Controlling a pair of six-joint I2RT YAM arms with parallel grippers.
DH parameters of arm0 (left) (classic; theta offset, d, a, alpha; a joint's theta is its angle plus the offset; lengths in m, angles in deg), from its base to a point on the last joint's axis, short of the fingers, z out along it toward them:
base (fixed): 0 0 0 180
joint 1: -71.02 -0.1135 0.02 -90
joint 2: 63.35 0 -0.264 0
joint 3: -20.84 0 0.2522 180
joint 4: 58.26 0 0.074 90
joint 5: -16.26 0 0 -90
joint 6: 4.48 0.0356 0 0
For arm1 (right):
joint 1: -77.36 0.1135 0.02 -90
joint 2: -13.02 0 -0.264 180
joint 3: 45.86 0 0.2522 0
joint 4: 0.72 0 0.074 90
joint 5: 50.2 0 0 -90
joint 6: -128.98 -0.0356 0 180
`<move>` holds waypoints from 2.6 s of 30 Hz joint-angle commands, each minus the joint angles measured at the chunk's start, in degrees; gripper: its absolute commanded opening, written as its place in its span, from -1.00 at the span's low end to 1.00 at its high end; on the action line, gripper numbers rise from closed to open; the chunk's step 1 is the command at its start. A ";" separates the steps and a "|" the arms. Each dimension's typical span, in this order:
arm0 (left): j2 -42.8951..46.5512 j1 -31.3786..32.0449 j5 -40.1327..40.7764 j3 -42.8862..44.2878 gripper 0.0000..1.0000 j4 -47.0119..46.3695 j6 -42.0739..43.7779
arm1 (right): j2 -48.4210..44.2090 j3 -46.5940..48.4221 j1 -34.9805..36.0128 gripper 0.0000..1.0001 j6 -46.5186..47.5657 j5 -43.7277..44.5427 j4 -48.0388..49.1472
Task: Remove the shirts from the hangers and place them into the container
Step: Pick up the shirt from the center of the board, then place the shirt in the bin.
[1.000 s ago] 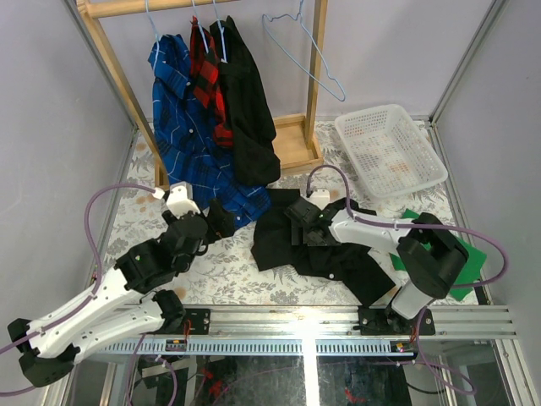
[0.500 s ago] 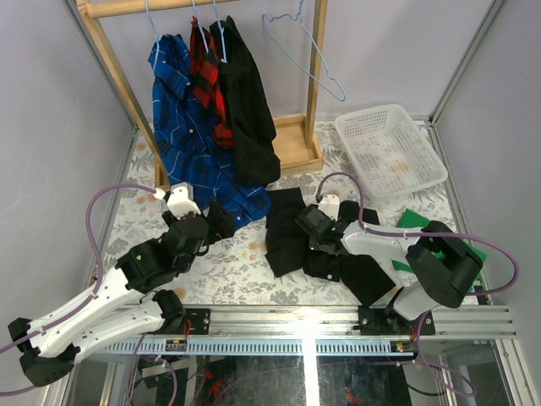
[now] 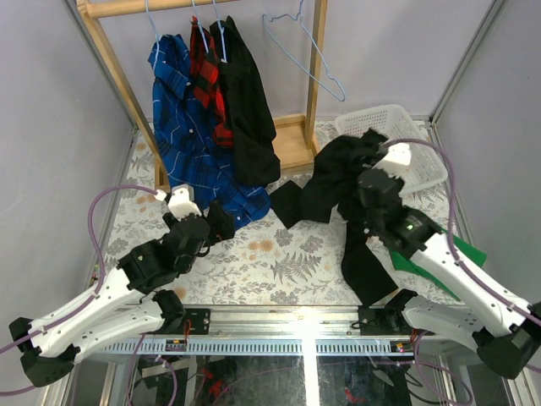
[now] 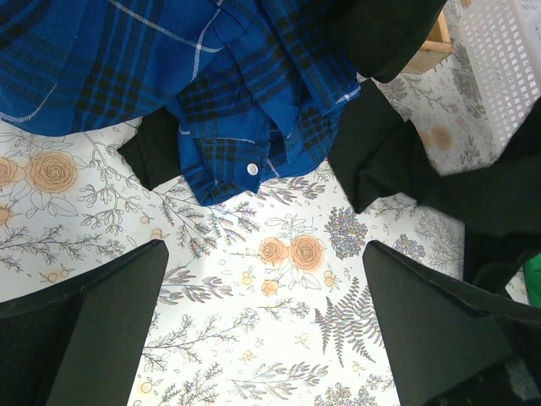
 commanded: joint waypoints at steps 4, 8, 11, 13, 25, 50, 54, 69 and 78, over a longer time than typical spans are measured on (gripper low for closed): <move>1.08 0.20 1.39 -0.93 1.00 -0.24 -1.02 | 0.02 11.08 -12.16 -1.00 12.00 5.23 6.96; 0.80 0.18 0.93 -1.65 1.00 0.01 -0.38 | 4.38 19.16 -20.67 -1.00 11.20 -3.44 5.85; -0.45 0.15 0.90 -2.38 1.00 -0.05 -0.35 | 9.95 27.08 -26.49 -1.00 9.54 -10.04 3.09; -1.86 0.15 0.16 -2.74 1.00 -0.36 -0.34 | 13.96 31.57 -29.14 -1.00 9.38 -13.80 3.55; -9.16 -3.17 -7.73 -2.64 1.00 -6.30 8.33 | 48.19 46.60 -39.57 -0.98 3.26 -17.49 -0.92; -2.33 -11.92 -12.46 0.12 1.00 -2.35 17.43 | 26.04 24.61 -40.36 0.69 2.94 -38.83 -9.58; -1.85 -11.97 -11.81 -0.29 1.00 -2.20 17.38 | 13.32 7.97 -39.30 0.63 0.04 -47.83 -5.53; -2.84 -12.03 -10.15 0.37 1.00 -0.33 16.82 | 22.21 -9.64 -23.44 0.64 -7.18 -25.42 3.09; -2.30 -12.00 -9.64 0.42 1.00 -0.08 16.65 | 31.35 -10.31 -21.05 0.42 -8.08 -20.68 5.65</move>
